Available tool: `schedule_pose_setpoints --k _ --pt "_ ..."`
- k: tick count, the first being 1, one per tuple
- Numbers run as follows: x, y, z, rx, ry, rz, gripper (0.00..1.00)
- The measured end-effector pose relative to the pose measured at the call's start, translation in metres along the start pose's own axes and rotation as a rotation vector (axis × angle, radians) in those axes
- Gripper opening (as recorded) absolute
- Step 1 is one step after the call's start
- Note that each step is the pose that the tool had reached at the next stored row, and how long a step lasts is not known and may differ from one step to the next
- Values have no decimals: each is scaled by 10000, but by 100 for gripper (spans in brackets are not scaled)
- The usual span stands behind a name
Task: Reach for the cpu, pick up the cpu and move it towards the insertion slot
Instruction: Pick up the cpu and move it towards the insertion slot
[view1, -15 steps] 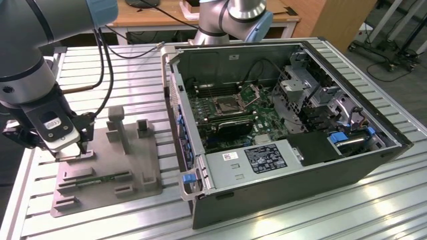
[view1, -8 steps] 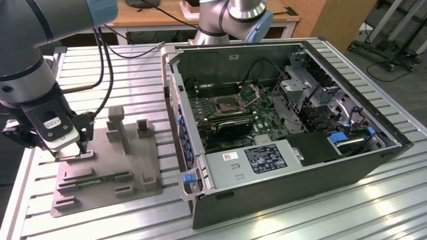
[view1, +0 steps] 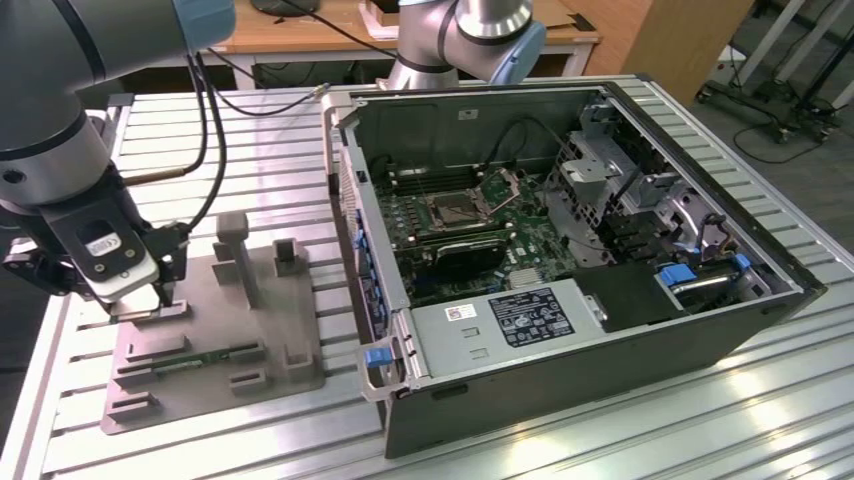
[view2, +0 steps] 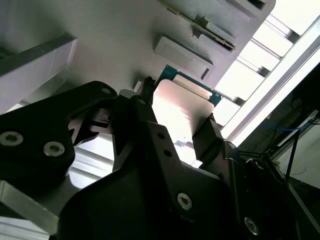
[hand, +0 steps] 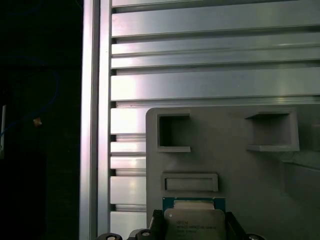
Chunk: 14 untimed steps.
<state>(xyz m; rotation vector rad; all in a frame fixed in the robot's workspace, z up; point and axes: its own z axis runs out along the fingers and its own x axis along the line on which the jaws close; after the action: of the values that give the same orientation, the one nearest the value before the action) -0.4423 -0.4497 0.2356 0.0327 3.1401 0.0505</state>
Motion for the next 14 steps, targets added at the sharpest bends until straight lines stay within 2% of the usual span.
schedule_pose_setpoints --k 14 --pt "0 1 -35 0 0 0 55"
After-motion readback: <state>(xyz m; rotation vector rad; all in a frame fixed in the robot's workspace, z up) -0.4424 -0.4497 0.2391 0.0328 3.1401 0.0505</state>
